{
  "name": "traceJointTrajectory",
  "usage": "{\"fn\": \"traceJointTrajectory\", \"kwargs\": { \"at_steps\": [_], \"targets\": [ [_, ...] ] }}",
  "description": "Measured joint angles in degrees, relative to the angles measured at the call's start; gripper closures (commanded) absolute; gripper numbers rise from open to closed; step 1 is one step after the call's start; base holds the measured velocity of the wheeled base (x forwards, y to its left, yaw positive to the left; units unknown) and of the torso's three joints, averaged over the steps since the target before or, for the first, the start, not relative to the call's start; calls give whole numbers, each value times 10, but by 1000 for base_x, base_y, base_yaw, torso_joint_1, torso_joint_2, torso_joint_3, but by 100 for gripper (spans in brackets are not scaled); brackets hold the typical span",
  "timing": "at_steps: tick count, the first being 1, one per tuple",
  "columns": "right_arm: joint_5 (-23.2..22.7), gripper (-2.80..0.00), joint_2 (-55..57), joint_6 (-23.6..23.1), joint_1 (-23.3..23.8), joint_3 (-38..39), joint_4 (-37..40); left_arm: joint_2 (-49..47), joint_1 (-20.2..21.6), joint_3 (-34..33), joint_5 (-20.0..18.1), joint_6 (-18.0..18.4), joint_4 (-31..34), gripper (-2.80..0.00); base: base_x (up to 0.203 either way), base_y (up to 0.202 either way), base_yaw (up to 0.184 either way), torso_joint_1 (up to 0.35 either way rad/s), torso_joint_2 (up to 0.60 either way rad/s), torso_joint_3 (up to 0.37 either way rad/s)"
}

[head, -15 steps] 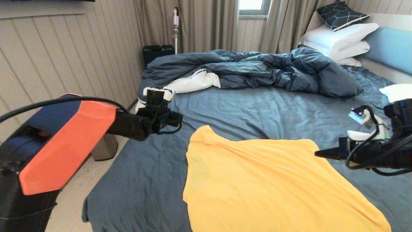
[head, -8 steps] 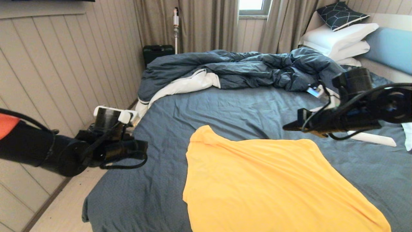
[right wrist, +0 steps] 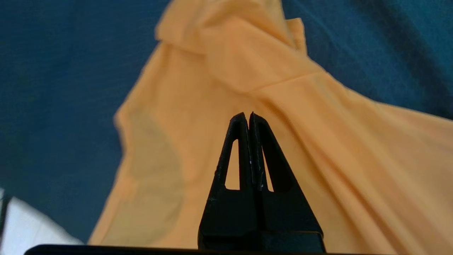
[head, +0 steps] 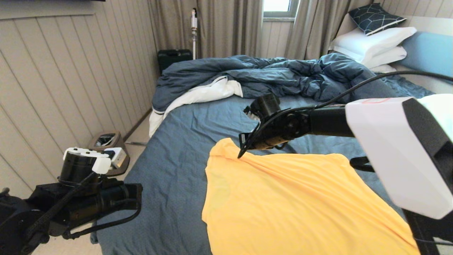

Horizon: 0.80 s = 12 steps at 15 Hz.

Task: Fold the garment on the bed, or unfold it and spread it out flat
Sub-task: Unford the yellow T-shirt

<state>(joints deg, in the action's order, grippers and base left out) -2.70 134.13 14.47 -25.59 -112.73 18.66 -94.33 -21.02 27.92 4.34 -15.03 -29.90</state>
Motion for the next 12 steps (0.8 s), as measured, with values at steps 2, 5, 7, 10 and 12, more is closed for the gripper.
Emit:
{"fn": "traceJointTrajectory", "kwargs": {
  "at_steps": [2, 5, 7, 10, 12],
  "targets": [
    [29, 0, 43, -3, -14, -4, -36, -9, -11, -26, -1, 0, -60, 0, 0, 0, 0, 0, 0, 0],
    [67, 0, 89, 0, -26, -6, -85, -17, -21, -53, -2, 0, -111, 0, 0, 0, 0, 0, 0, 0],
    [81, 0, 107, 2, -23, -6, -108, -21, -29, -58, -3, -5, -114, 0, 0, 0, 0, 0, 0, 0],
    [128, 0, 125, 2, -28, -7, -152, -26, -35, -59, -4, -14, -117, 0, 0, 0, 0, 0, 0, 0],
    [169, 0, 137, 2, -25, -7, -185, -29, -41, -59, -5, -24, -117, 0, 0, 0, 0, 0, 0, 0]
  ]
}}
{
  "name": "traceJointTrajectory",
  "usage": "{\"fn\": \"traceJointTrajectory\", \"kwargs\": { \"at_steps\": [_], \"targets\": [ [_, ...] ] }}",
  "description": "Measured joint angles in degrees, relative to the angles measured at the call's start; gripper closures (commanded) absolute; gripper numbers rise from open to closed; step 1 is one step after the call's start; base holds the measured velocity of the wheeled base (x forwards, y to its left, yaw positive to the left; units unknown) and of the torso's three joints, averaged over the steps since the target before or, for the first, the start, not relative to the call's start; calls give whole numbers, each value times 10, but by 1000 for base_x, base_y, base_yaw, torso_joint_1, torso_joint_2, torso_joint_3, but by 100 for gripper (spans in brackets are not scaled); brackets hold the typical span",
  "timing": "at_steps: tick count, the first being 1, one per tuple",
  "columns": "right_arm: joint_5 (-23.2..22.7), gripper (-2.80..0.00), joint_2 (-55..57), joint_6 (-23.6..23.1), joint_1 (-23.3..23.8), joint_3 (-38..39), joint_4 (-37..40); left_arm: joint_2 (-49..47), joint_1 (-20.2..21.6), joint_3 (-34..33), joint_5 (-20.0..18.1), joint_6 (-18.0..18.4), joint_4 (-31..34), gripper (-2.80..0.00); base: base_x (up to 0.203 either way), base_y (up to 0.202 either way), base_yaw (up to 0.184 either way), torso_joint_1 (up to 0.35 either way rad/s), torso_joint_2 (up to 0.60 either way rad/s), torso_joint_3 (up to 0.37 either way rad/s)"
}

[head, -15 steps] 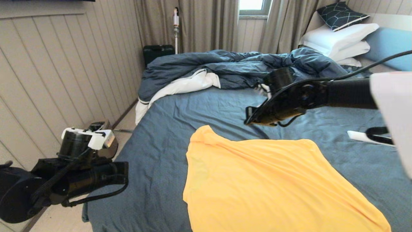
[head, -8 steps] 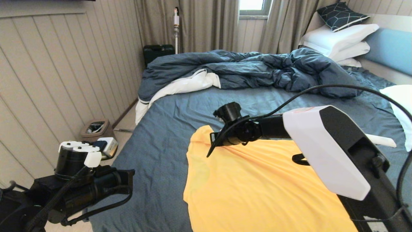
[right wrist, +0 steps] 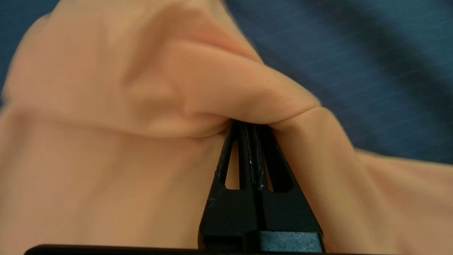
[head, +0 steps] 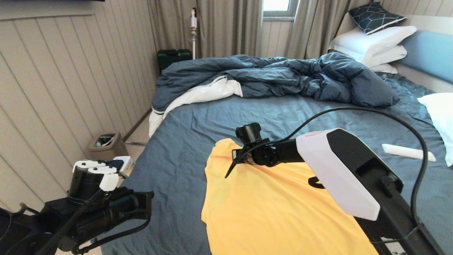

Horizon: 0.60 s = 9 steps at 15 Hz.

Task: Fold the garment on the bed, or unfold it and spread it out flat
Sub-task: Unford the yellow T-shirt

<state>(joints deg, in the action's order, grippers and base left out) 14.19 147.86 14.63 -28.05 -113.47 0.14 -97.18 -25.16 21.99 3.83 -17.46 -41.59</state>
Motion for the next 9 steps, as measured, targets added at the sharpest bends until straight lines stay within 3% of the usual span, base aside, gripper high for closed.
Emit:
{"fn": "traceJointTrajectory", "kwargs": {
  "at_steps": [4, 9],
  "targets": [
    [67, 0, 20, -1, 8, 0, -46, -11, -8, -4, 4, -4, -29, 0, 0, 0, 0, 0, 0, 0],
    [77, 0, 17, -2, 46, 0, -50, -40, -21, -22, 7, 0, -95, 0, 0, 0, 0, 0, 0, 0]
  ]
}}
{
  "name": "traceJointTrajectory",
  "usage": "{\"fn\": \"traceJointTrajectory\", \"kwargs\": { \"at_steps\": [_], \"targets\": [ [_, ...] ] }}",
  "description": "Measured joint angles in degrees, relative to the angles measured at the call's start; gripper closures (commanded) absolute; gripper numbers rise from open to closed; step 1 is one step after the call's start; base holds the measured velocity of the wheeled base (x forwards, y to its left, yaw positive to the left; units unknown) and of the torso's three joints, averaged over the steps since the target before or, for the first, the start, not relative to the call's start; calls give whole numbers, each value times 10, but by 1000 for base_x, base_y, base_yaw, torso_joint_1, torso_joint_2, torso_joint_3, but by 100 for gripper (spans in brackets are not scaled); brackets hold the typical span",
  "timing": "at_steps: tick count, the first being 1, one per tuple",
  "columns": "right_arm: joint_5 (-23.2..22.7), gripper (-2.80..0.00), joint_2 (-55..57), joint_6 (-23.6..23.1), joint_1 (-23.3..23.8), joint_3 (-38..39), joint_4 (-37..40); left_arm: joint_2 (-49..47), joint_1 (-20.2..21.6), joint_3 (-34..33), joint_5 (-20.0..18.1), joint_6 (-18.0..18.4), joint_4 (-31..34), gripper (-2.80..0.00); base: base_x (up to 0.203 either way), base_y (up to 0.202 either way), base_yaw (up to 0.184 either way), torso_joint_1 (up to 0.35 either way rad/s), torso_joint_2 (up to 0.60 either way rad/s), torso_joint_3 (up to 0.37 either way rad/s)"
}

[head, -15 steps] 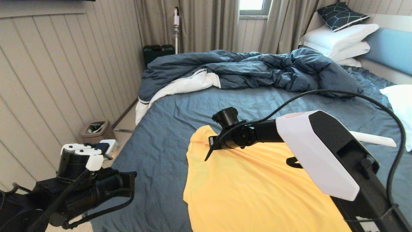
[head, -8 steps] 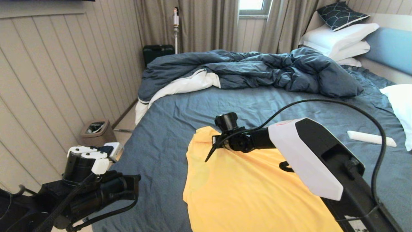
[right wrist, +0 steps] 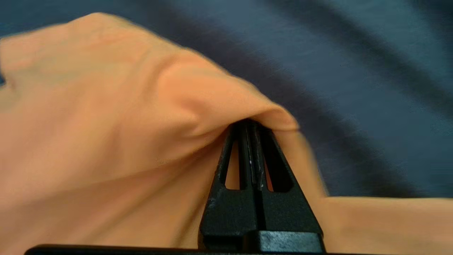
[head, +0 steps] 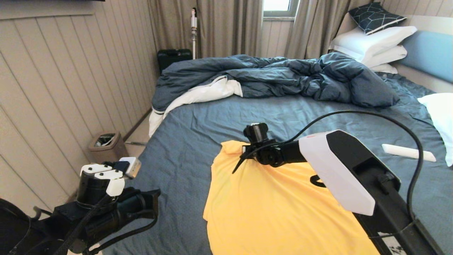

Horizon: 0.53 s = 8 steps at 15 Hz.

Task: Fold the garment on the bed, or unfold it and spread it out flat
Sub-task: Unford the yellow T-shirt

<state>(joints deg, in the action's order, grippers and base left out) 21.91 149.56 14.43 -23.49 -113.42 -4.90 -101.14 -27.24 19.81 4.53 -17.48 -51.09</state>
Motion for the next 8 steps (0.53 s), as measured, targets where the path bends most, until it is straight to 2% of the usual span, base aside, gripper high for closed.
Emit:
{"fn": "traceJointTrajectory", "kwargs": {
  "at_steps": [8],
  "targets": [
    [1, 0, -30, 0, -2, 1, 3, -8, -12, -3, 0, -1, -4, 0, 0, 0, 0, 0, 0, 0]
  ]
}}
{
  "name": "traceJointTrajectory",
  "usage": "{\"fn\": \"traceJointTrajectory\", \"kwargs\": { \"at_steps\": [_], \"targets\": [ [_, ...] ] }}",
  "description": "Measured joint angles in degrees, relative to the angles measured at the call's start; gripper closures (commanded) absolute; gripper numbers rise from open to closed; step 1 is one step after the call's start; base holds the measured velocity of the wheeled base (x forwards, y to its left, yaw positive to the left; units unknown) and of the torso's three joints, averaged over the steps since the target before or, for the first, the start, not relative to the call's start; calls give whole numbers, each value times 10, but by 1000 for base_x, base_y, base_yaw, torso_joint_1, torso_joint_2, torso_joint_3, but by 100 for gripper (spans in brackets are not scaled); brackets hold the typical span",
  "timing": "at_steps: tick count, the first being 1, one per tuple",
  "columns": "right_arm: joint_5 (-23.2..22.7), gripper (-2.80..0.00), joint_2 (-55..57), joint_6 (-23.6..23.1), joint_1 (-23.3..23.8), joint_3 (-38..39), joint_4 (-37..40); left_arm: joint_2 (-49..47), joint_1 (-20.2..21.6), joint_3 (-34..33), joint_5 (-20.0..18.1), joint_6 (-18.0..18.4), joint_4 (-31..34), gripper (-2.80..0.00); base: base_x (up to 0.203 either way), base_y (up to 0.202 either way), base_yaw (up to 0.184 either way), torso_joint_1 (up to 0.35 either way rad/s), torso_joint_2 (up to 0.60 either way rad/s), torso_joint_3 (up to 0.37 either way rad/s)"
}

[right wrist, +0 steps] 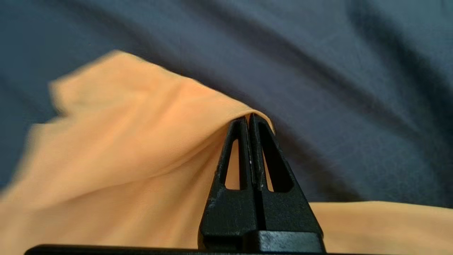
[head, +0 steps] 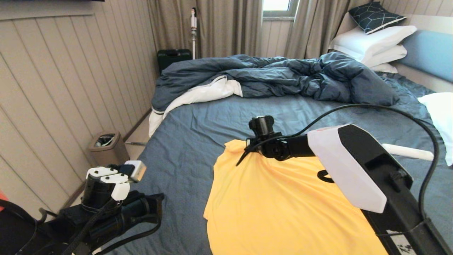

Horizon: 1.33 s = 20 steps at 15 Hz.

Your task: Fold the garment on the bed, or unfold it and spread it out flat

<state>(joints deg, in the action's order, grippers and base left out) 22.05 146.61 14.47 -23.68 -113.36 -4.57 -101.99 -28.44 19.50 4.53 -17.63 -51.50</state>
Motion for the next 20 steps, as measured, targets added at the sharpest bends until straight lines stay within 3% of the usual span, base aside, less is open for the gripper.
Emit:
{"fn": "traceJointTrajectory", "kwargs": {
  "at_steps": [8, 12, 16, 20],
  "targets": [
    [0, 0, -91, 2, 9, 25, 8, -9, 2, 4, 6, 1, -18, 0, 0, 0, 0, 0, 0, 0],
    [-2, 0, -220, 2, 17, 76, 82, 66, 41, 18, 24, 24, 18, 0, 0, 0, 0, 0, 0, 0],
    [-6, 0, -447, 2, 12, 183, 207, 282, 94, 54, 27, 58, 183, 0, 0, 0, 0, 0, 0, 0],
    [-6, 0, -745, 3, 2, 363, 319, 575, 119, 115, 20, 80, 487, 0, 0, 0, 0, 0, 0, 0]
  ]
}}
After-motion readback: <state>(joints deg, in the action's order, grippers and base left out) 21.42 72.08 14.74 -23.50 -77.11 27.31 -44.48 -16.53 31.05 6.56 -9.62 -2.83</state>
